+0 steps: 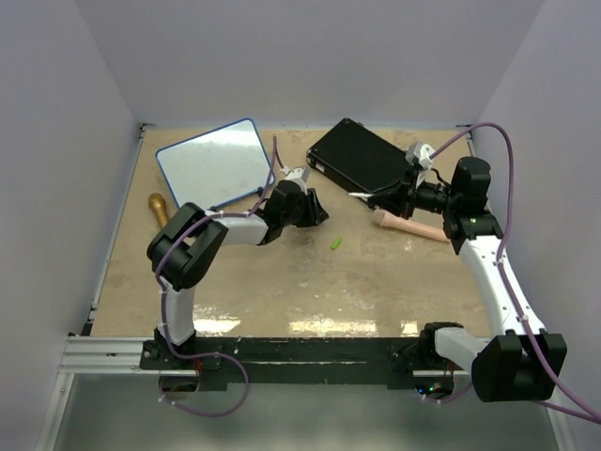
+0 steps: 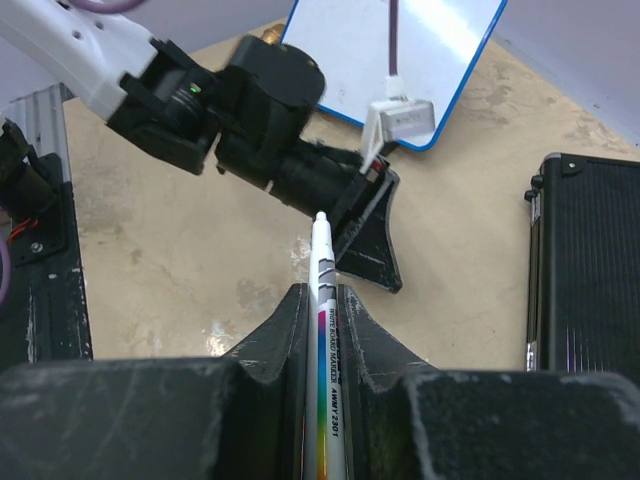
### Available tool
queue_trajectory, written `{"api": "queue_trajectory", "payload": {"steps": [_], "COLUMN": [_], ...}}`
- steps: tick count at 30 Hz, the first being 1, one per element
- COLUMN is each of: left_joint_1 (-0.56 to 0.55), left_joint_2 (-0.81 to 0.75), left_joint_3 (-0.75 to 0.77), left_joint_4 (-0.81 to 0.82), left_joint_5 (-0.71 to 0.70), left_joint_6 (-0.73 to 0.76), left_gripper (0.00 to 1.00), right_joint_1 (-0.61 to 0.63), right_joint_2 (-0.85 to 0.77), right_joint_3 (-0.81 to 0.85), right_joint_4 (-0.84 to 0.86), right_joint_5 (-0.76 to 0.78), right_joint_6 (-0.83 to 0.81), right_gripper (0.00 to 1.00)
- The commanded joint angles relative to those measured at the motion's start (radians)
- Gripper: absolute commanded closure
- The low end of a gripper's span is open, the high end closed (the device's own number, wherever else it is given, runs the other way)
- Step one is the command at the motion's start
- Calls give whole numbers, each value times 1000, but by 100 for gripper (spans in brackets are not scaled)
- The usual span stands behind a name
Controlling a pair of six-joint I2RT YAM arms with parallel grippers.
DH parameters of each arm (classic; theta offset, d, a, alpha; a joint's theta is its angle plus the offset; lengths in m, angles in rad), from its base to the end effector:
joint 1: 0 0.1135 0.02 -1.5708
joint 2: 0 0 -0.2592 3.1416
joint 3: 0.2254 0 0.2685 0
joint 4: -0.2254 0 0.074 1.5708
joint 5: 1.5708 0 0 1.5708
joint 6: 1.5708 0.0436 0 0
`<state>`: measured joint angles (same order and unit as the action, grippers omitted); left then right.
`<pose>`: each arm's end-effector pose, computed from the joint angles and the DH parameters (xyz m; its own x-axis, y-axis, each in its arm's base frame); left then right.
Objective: Write a sentence on the whiteboard
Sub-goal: Pick up the whiteboard from the corner of the board.
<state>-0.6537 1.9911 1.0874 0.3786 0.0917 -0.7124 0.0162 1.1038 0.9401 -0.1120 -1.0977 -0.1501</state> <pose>0.3440 -0.2686 0.1228 -0.7381 -0.2545 -0.6248 0.2458 0.7610 -0.6003 0.2610 0.0430 0.3359 -0.1400 -0.0704 -0.9877 -0.8948 0.4361 0.0957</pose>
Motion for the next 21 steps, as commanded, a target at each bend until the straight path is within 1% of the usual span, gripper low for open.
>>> {"api": "queue_trajectory", "payload": {"steps": [1,2,4,5,6,7,8,9,10,11,12,13,14,15,16,17,18,19,20,21], "left_joint_1": [22,26,37,42,54,60,77,88,95,124,138,167,252,319,394,560,642,725,856,912], "left_joint_2": [-201,-268,-343,-420,-458,-500,-582,-625,-712,-757,-802,-846,-924,-958,-1003,-1014,-1019,-1014,-982,-954], "left_joint_3": [-78,-96,-147,-161,-175,-197,-208,-219,-239,-245,-254,-268,-276,-279,-282,-282,-282,-278,-274,-271], "left_joint_4": [52,57,46,20,2,-41,-64,-90,-137,-167,-196,-240,-262,-274,-293,-294,-291,-276,-267,-254], "left_joint_5": [-15,-15,-24,-27,-30,-46,-55,-67,-87,-118,-150,-177,-175,-140,-25,43,107,223,277,319], "left_joint_6": [63,76,126,145,166,206,227,276,306,333,378,399,413,424,419,415,394,381,367,331], "left_gripper": [56,56,55,54,54,50,46,35,30,23,10,5,0,0,0,0,0,0,0,0], "right_joint_1": [-10,-10,-13,-12,-12,-13,-13,-13,-15,-15,-13,-13,-15,-15,-13,-13,-13,-15,-15,-13], "right_joint_2": [-13,-13,-13,-12,-13,-12,-10,-4,-2,-2,1,2,2,4,10,11,16,24,28,30], "right_joint_3": [2,0,-1,-1,-1,-1,0,0,2,2,0,0,0,0,2,2,2,3,5,6], "right_joint_4": [11,8,6,3,2,2,-5,-11,-14,-18,-20,-23,-26,-28,-29,-31,-32,-35,-40,-44], "right_joint_5": [-11,-16,-19,-25,-27,-30,-40,-47,-51,-59,-67,-71,-79,-88,-90,-96,-102,-106,-114,-116], "right_joint_6": [-19,-20,-28,-31,-37,-40,-43,-52,-57,-62,-68,-72,-77,-83,-85,-88,-91,-94,-95,-100], "right_gripper": [100,100,100,100,100,100,100,100,100,100,100,100,100,100,100,100,100,100,100,100]}}
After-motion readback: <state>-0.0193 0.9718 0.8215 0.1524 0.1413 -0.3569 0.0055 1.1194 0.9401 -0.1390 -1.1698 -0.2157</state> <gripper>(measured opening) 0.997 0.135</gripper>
